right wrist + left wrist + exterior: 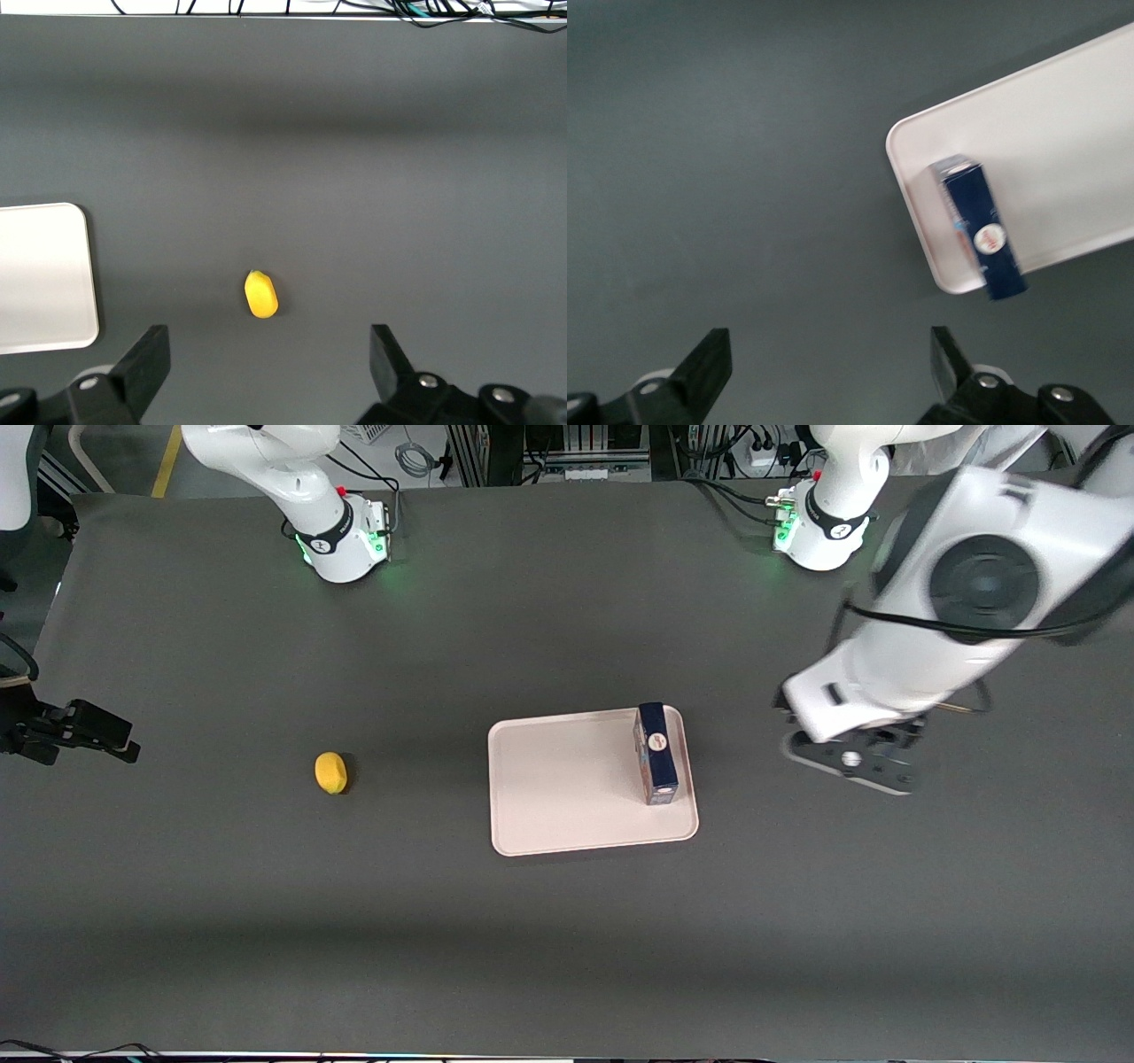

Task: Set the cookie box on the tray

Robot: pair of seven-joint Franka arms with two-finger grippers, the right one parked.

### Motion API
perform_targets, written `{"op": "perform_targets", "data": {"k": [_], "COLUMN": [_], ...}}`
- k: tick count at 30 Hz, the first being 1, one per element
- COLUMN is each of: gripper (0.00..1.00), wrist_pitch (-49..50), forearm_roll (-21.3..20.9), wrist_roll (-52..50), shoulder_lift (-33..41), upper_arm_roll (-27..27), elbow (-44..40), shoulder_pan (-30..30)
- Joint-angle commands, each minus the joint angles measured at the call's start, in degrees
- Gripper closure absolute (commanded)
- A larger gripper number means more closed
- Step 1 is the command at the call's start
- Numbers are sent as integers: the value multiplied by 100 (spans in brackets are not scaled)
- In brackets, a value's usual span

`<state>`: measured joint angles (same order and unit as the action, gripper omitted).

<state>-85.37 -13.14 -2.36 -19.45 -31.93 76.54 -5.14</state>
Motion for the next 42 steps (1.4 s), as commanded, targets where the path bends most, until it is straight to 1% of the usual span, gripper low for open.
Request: {"op": "perform_targets", "data": {"k": [1,9,16,18,23,31,33,35,37,39,40,42], "gripper": [0,0,0,0,0,0,0,0,0,0,0,0], "wrist_pitch": [292,222,-85,-164,-191,-577,-604,-552,-507,-490,-481,-551], "forearm_roll": [277,268,260,268,277,286,295,478,882,1137,1217,1244], "wrist_roll": [1535,3960,5718,6097,6318,7539,7584,7366,6770,6172,5891,5267], "shoulder_lift": [354,451,451,451,486,469,478,478,478,451,443,399], "upper_arm_roll": [748,1785,2287,2357,2445,2481,2498,2586,2778,2981,3008,3025], "elbow": [-8,-26,-17,-8,27,71,80,97,97,106,124,115], "shoulder_pan": [-22,-57,-57,-57,-66,-75,-75,-84,-84,-66,-66,-66]}}
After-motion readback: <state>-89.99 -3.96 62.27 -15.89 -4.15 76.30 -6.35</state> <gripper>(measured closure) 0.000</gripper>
